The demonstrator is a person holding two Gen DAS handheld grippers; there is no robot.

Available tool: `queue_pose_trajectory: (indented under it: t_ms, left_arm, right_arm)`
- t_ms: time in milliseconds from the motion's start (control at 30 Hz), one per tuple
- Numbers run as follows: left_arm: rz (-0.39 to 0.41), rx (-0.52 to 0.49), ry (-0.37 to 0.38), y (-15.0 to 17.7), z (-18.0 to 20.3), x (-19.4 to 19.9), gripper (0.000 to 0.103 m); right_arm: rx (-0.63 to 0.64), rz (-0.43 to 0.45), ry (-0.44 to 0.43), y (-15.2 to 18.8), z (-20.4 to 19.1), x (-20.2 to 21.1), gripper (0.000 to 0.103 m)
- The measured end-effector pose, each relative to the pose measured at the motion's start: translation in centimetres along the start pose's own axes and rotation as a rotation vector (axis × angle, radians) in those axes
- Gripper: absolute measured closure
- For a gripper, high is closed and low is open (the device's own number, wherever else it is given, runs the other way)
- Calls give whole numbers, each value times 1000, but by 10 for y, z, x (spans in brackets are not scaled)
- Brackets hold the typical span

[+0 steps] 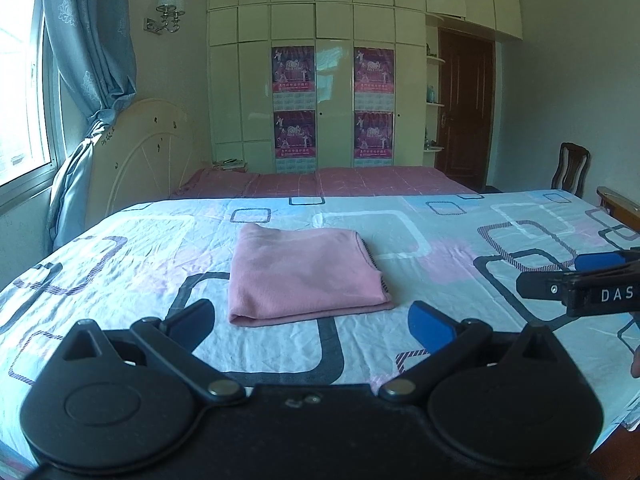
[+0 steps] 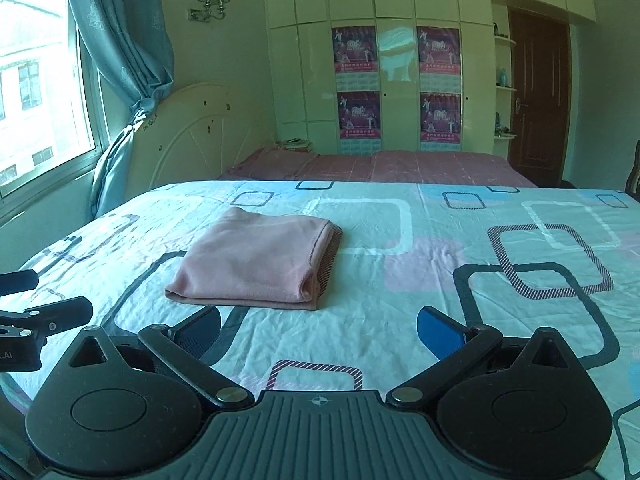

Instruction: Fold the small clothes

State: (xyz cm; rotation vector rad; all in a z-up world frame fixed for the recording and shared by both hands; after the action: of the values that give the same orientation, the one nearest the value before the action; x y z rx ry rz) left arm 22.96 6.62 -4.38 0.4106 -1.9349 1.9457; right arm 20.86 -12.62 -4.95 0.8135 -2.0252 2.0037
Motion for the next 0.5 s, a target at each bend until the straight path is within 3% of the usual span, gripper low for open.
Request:
queue_pose_trajectory:
  t_ms: [500]
  left_arm:
    - [29,-16,-3,-2,1,15,1]
  right_arm:
    - [25,24,-5,-5,-7,14,0]
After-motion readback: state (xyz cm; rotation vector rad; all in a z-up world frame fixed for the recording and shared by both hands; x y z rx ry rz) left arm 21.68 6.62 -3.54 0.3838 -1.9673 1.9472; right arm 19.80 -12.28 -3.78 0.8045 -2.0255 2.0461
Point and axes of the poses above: each gripper's, at about its wrist camera, not at the fingertips, and x roughly against the way its jaws point, z to its right, y to its underside, the point moved 5 cm from there along -x, roughly the way its jaws point, and after that the axes turned 4 degrees about x, right-handed, at the moved point
